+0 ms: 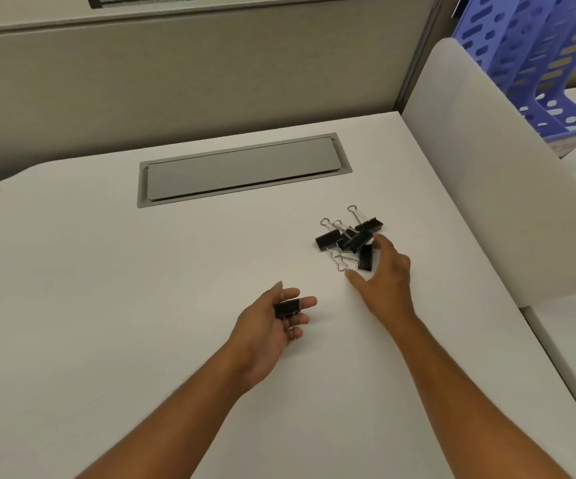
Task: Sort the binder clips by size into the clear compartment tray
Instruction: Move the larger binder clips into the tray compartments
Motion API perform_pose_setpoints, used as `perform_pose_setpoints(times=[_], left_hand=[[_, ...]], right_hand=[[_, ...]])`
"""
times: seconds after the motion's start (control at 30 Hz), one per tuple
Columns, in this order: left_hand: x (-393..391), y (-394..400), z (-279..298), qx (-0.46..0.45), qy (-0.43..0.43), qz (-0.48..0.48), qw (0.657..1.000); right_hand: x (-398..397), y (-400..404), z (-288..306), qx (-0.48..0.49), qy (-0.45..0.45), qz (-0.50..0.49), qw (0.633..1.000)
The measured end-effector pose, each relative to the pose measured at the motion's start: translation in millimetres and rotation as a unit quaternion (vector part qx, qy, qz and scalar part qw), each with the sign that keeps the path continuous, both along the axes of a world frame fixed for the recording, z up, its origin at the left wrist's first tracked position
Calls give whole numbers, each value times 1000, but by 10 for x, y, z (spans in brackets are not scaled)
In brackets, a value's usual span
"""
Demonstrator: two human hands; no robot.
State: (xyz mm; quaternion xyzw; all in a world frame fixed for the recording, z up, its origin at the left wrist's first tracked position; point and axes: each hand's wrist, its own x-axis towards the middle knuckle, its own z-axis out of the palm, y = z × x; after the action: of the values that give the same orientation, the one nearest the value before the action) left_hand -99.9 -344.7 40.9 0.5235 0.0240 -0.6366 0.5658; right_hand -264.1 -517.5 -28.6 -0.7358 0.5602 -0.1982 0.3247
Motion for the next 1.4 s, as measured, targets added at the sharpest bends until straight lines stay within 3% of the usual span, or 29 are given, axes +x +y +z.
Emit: perform_pose_setpoints(times=[0.2, 0.47, 0.7, 0.83, 0.93, 1.03, 1.17, 1.27, 1.33, 1.4], left_hand=[[51, 176, 33, -38, 79, -7, 996], [63, 434, 46, -69, 65, -20, 995], [93, 711, 11, -88, 164, -28, 982], [122, 844, -24, -95, 156, -16, 983], [156, 928, -16, -99, 146, 12, 984], [187, 997, -3, -116, 123, 53, 984], [232, 1100, 11, -120, 76, 92, 986], [284, 1183, 36, -101, 32, 104, 989], [340, 1266, 85, -90, -30, 93, 991], [408, 1387, 147, -83, -117, 82, 986]], right_hand=[[-9, 24, -87, -20, -34, -13, 999], [-83, 767, -150, -43, -49, -28, 997], [-79, 1090, -150, -53, -29, -6, 998], [-83, 1160, -108, -48, -54, -19, 997], [-47, 1342, -53, -111, -40, -28, 993], [59, 1641, 20, -150, -92, 24, 984], [288, 2053, 150, 1, -190, 24, 981], [469, 2275, 348, 141, -271, -1, 952], [597, 2389, 534, 192, -321, 26, 927], [721, 2483, 692, 218, -308, 81, 923]])
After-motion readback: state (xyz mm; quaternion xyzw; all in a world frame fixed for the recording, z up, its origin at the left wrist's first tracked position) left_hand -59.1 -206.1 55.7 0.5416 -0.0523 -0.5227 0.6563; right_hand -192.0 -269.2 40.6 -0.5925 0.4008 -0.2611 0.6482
